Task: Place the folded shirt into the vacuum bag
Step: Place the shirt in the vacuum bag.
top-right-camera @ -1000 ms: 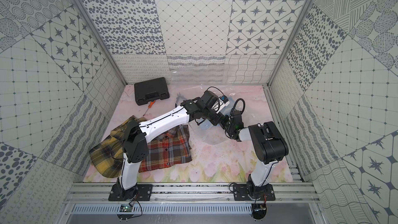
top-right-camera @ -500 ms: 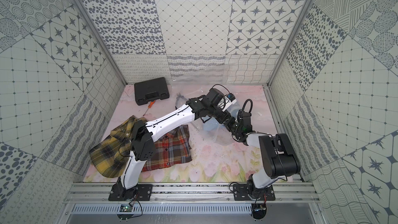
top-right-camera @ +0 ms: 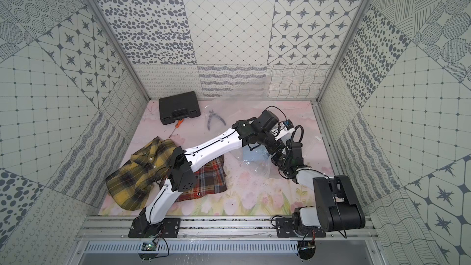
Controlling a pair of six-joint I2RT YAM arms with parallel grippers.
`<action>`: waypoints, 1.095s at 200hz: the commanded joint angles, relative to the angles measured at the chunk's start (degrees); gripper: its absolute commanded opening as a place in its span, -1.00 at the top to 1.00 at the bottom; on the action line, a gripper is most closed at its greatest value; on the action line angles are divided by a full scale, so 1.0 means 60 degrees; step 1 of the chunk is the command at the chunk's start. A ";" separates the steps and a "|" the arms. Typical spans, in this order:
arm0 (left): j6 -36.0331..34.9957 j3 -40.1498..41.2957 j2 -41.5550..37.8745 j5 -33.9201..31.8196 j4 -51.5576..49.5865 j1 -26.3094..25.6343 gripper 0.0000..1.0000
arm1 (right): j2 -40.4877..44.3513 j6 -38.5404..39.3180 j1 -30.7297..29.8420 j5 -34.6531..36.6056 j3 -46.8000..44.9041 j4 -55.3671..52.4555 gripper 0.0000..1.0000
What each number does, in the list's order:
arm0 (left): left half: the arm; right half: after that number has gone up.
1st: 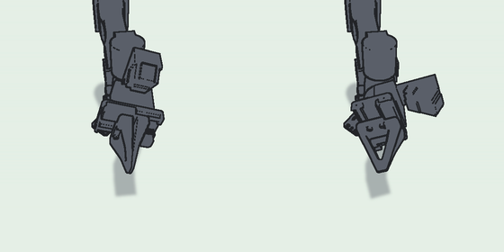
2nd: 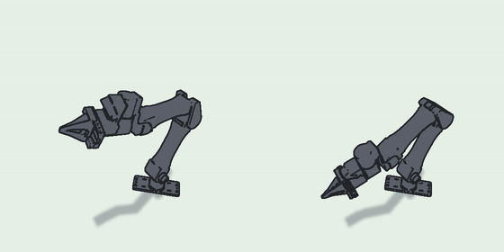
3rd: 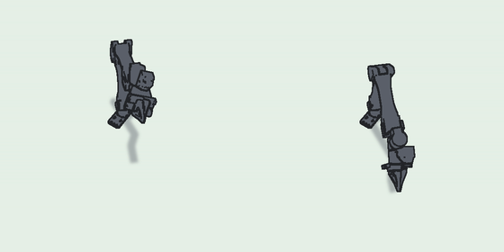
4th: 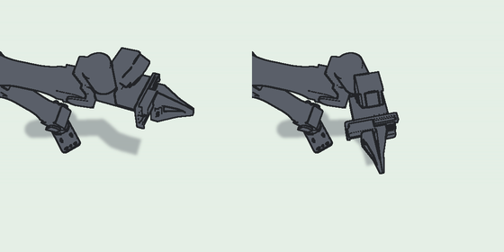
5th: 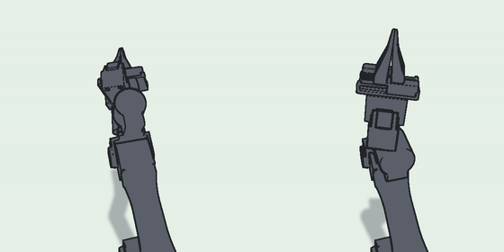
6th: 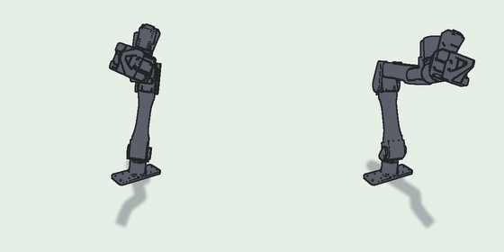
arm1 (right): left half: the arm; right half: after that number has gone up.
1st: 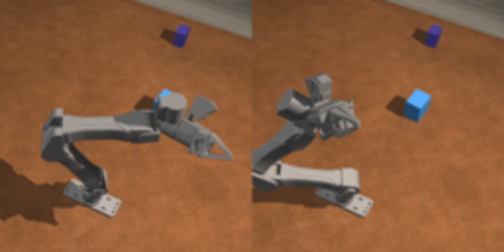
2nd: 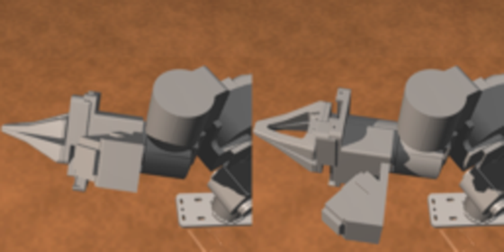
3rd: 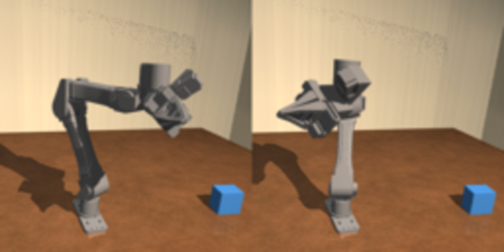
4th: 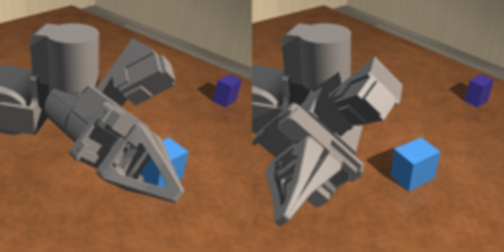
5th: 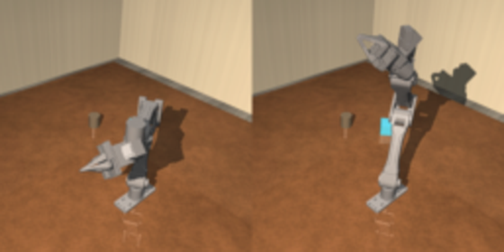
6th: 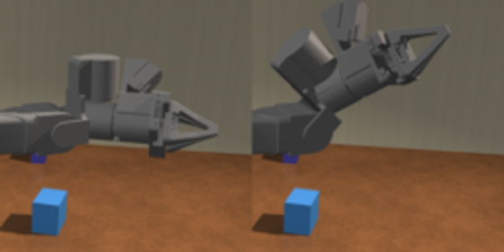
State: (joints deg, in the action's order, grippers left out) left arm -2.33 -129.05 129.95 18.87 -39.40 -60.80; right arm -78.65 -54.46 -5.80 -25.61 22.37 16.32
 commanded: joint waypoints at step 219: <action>0.2945 0.7542 -0.3669 -0.2592 0.4248 0.7741 -0.51 | 0.0059 0.1653 0.0183 -0.0450 0.0490 -0.2315 1.00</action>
State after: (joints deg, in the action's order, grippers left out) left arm 16.03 -75.94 98.78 0.60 -23.73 -17.06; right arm -80.40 -46.24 -4.43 -27.05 25.76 5.17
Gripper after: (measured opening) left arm 0.763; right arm 0.087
